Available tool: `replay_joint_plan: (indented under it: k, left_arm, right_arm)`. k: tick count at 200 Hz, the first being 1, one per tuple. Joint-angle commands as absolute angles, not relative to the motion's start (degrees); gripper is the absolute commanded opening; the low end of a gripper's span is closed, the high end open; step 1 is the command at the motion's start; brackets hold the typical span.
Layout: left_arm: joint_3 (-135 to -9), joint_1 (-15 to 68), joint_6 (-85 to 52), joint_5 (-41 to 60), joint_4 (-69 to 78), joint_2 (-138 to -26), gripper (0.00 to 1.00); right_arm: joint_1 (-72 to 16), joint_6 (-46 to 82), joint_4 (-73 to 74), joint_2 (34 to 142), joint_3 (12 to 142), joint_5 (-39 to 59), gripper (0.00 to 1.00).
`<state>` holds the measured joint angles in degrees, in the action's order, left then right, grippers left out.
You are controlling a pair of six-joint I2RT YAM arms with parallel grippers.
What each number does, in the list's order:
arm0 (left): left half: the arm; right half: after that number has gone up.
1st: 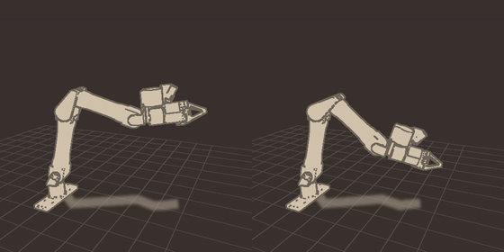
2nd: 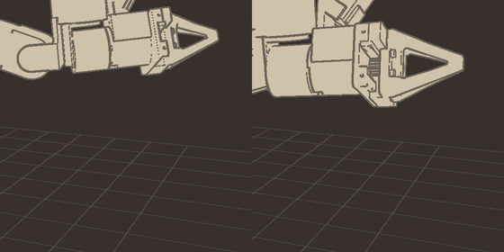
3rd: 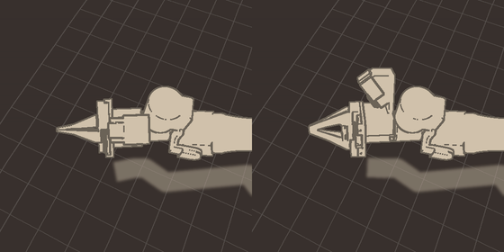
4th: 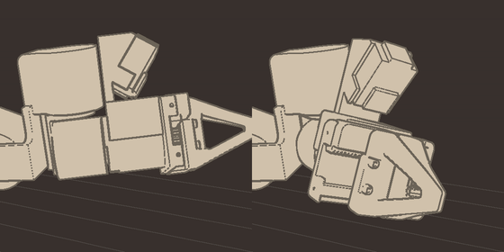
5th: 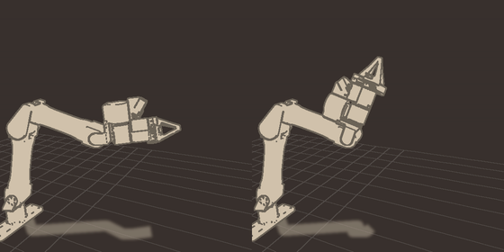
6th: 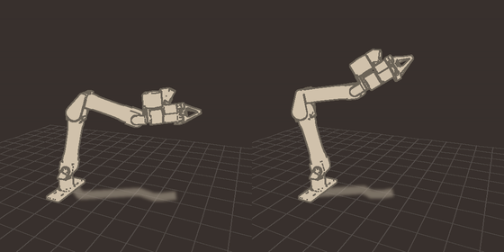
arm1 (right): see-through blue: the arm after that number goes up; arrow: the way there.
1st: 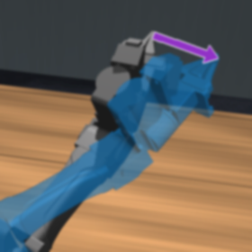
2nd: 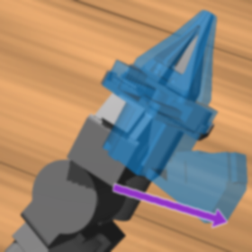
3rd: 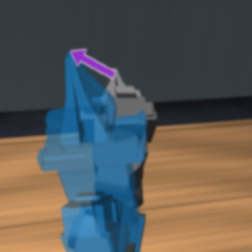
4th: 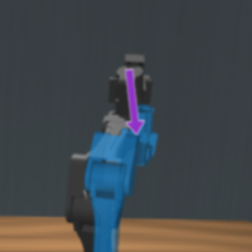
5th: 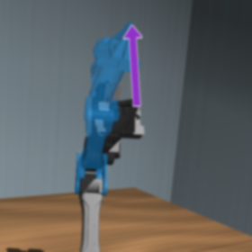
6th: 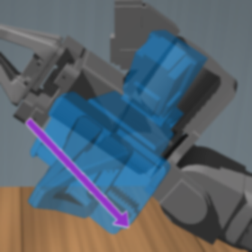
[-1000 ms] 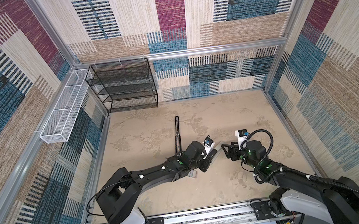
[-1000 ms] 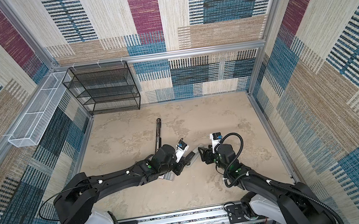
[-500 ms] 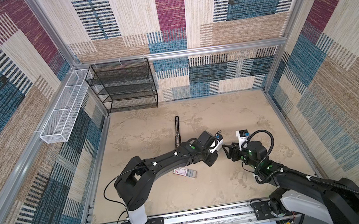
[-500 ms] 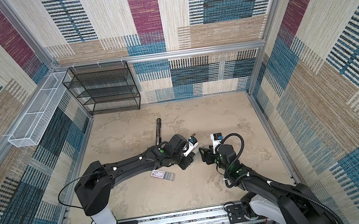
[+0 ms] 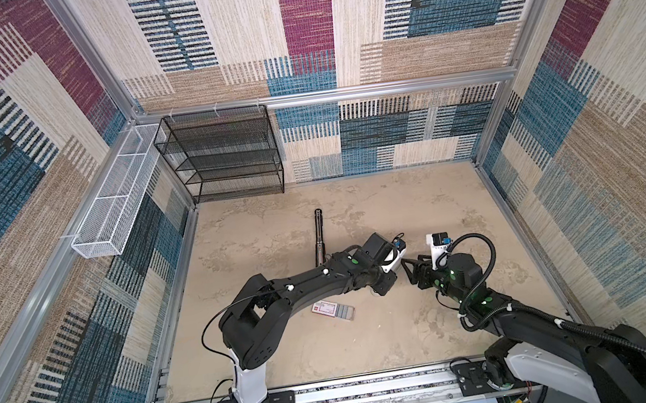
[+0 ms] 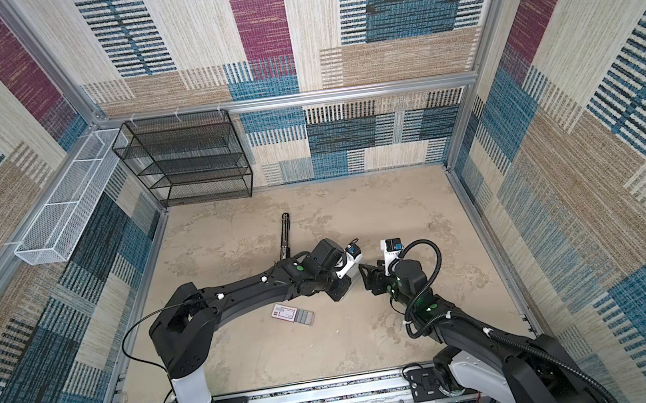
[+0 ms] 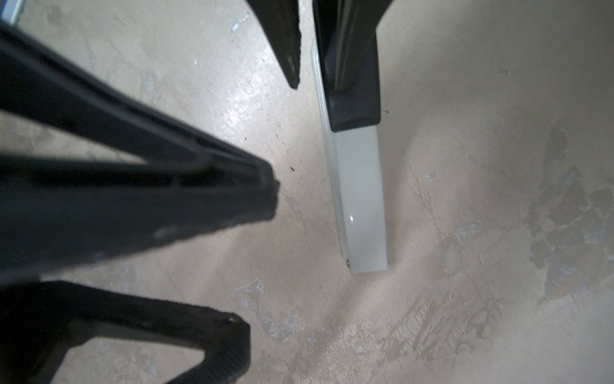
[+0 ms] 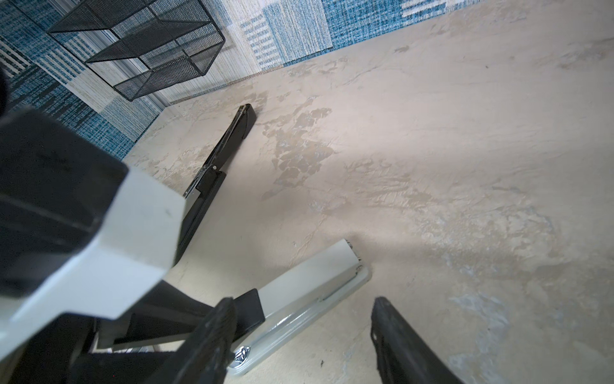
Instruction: Load the staples into the stapler
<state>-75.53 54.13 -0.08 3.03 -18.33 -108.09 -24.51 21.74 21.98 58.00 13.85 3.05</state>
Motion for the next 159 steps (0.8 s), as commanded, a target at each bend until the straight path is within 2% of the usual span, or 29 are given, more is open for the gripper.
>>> replay_joint_plan:
  k: [1, 13, 78, 159]
  left_arm:
    - [-74.1, 54.1, -1.1, 0.2, -23.0, -106.1, 0.3]
    - [-73.8, 54.1, -1.5, -0.5, -22.1, -104.4, 0.34]
    - [-76.7, 54.1, 0.6, -0.9, -25.8, -105.5, 0.41]
    - [-79.8, 54.2, 0.4, -1.9, -28.8, -111.0, 0.41]
  right_arm:
    - [-24.5, 21.6, 22.2, 58.3, 14.2, 3.7, 0.68]
    - [-24.5, 21.6, 22.1, 58.2, 14.2, 3.6, 0.68]
    - [-24.4, 22.0, 22.5, 57.8, 13.5, 4.1, 0.68]
    - [-24.4, 21.8, 23.2, 58.4, 13.4, 5.1, 0.68]
